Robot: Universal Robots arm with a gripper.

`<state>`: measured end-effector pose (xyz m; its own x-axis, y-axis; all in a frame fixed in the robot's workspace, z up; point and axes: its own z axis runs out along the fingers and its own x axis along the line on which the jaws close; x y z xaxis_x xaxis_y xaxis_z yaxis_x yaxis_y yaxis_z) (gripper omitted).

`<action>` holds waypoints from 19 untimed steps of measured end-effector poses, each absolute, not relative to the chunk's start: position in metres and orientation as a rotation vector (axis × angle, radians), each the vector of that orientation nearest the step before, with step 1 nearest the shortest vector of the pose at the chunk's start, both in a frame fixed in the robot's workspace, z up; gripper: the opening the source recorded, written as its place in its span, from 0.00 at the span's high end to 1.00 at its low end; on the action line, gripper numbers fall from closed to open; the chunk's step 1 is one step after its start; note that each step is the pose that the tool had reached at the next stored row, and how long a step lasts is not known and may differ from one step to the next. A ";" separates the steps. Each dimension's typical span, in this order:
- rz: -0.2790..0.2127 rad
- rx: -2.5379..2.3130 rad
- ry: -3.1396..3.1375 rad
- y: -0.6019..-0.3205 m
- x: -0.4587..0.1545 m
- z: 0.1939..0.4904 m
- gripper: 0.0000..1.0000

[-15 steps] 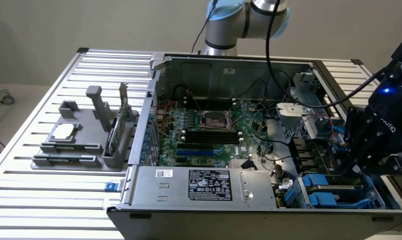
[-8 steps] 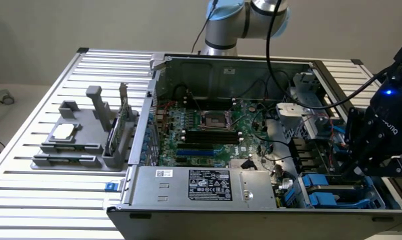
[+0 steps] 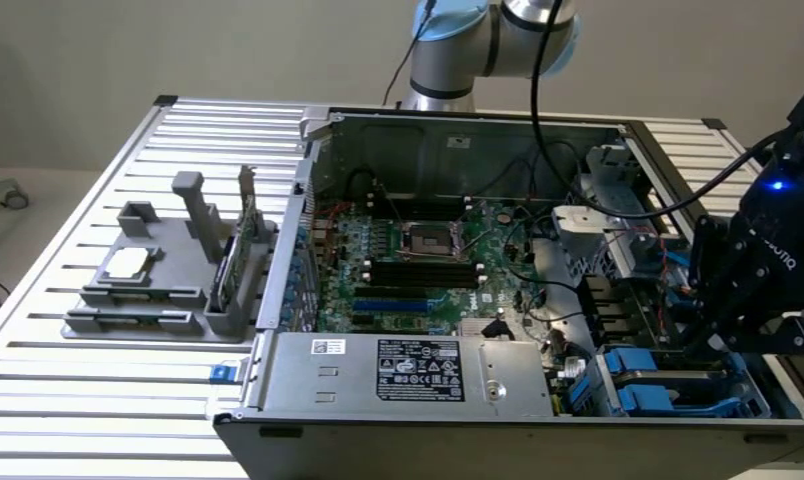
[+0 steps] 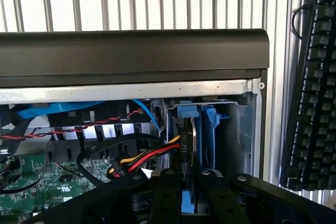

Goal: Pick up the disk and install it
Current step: 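Insert the first disk wire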

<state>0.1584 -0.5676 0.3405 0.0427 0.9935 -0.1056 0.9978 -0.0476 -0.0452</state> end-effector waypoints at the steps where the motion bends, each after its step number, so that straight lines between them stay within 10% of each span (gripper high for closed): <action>1: -0.167 2.238 2.140 -0.568 0.158 0.341 0.83; 19: -0.167 2.220 2.158 -0.566 0.157 0.339 0.83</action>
<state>0.1569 -0.5664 0.3392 0.0259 0.9941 -0.1057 0.9985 -0.0308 -0.0452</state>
